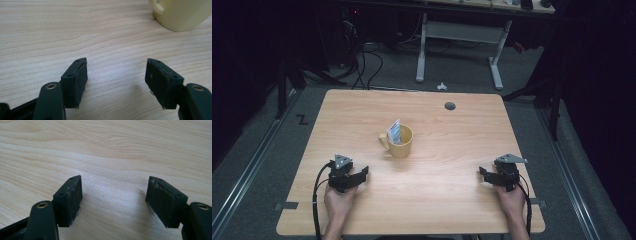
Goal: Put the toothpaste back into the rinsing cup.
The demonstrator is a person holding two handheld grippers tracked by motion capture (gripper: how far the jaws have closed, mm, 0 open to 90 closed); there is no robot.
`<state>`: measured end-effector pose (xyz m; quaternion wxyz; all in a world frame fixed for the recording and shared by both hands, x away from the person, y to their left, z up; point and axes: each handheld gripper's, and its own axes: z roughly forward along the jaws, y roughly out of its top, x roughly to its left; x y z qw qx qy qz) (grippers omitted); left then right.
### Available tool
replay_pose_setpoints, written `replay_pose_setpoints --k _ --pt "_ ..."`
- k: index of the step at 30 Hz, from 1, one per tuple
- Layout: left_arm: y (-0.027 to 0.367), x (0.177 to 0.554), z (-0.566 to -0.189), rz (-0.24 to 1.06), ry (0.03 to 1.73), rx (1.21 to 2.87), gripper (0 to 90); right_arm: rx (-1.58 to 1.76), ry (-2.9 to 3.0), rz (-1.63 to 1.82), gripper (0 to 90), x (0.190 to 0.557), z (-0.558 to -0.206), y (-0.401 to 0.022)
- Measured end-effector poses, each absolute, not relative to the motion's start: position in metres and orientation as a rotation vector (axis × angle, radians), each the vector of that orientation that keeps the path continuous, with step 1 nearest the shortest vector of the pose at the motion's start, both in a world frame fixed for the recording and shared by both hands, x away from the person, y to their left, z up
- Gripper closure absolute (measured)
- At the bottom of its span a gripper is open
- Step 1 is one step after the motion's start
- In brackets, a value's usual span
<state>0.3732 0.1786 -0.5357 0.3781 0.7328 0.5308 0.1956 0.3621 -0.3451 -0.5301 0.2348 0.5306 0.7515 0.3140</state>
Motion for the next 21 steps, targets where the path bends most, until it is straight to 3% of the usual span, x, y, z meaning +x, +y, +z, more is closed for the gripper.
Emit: replay_pose_setpoints --k 21 --pt "0.1738 0.3741 -0.5359 0.556 1.39 1.898 31.6 1.458 2.06 0.861 29.4 0.362 -0.5302 -0.3452"
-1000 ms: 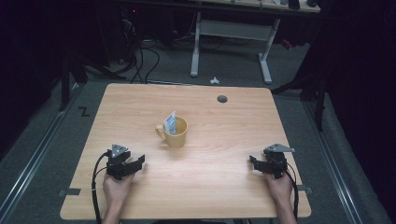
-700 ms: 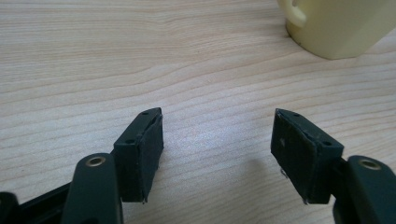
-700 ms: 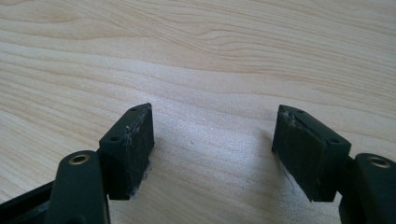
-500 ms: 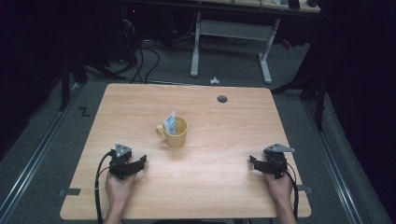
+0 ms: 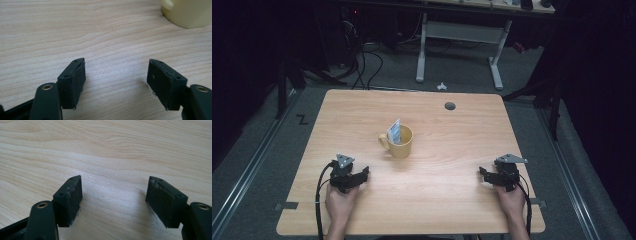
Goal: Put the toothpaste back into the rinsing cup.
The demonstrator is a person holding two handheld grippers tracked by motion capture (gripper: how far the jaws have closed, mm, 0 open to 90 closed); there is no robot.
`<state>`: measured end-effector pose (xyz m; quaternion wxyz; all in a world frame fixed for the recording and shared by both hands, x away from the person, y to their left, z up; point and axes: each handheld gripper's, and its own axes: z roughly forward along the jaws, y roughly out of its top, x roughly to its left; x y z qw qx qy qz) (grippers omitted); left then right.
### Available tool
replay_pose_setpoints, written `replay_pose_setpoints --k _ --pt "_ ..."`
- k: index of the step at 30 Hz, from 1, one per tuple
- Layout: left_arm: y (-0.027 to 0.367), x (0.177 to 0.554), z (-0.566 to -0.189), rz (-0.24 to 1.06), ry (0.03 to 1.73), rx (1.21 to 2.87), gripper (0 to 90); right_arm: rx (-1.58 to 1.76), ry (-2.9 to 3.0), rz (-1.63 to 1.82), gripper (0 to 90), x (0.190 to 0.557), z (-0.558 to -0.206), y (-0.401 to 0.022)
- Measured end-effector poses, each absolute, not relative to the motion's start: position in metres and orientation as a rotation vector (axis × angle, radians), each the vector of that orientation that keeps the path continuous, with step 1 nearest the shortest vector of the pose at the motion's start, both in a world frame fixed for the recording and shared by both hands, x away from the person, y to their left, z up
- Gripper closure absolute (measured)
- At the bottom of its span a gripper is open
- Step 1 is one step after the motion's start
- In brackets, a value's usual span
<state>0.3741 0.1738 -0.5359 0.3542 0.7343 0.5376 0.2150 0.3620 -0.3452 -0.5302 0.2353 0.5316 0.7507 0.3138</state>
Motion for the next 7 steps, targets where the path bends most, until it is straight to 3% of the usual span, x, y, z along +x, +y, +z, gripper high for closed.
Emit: replay_pose_setpoints --k 7 --pt "0.174 0.3741 -0.5359 0.553 1.389 1.896 31.1 1.463 2.055 0.858 29.4 0.3615 -0.5302 -0.3449"
